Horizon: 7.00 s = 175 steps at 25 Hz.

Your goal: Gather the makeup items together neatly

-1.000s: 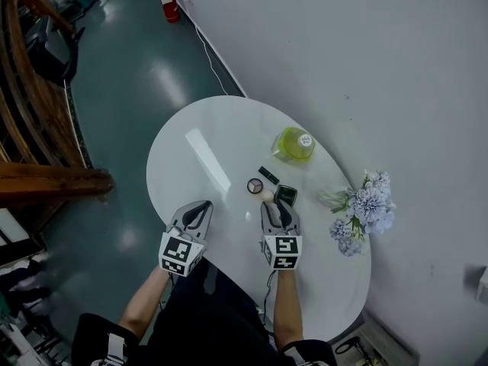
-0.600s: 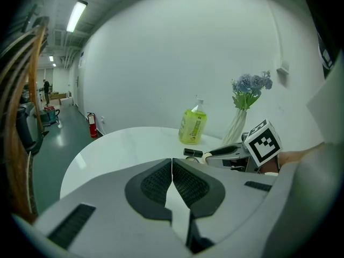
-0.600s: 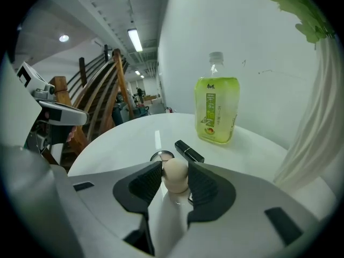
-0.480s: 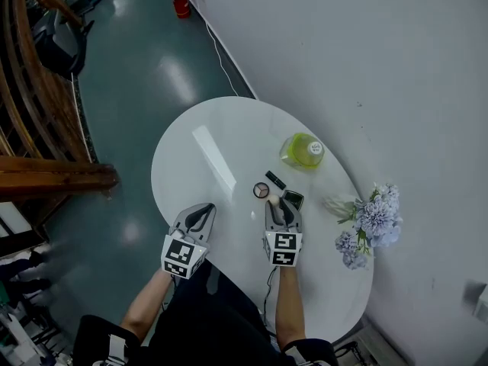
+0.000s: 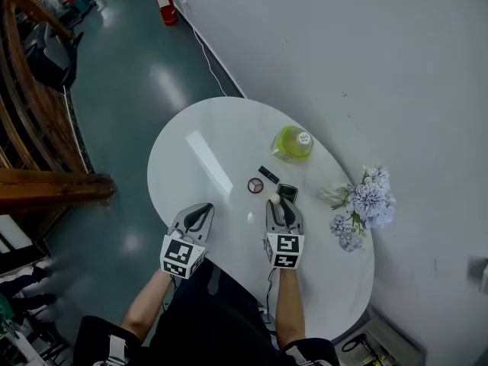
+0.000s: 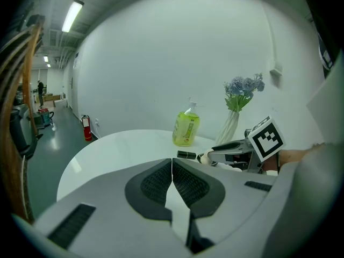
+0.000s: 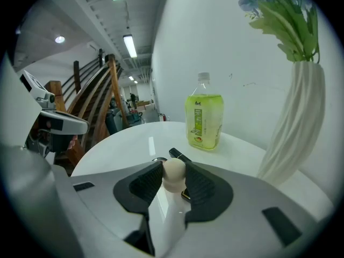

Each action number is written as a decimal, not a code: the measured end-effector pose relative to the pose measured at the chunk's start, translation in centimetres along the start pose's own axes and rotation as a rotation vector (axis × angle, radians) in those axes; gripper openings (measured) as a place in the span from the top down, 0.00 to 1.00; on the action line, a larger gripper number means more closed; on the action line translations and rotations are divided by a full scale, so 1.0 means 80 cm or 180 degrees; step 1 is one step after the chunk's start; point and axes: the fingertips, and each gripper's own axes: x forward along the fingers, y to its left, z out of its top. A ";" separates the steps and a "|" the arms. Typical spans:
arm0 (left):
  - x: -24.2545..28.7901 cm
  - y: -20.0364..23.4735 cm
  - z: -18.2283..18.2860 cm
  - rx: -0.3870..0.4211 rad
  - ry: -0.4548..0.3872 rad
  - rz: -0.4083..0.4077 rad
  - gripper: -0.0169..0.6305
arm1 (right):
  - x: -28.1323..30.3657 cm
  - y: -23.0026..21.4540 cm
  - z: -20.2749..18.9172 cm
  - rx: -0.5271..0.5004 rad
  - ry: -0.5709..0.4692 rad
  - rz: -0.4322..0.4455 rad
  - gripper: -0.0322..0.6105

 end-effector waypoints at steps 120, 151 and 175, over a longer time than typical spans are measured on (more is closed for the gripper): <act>-0.142 -0.193 0.104 0.0913 -0.0865 -0.1030 0.94 | -0.334 0.057 0.042 0.0326 -0.1196 -0.0947 0.90; -0.028 -0.028 0.049 0.0444 -0.0273 -0.0380 0.94 | -0.088 0.064 0.053 0.0054 -0.0532 -0.0134 0.90; 0.064 0.032 -0.023 0.0179 0.0235 -0.0612 0.94 | 0.047 0.048 0.001 0.0204 -0.0054 -0.0173 0.89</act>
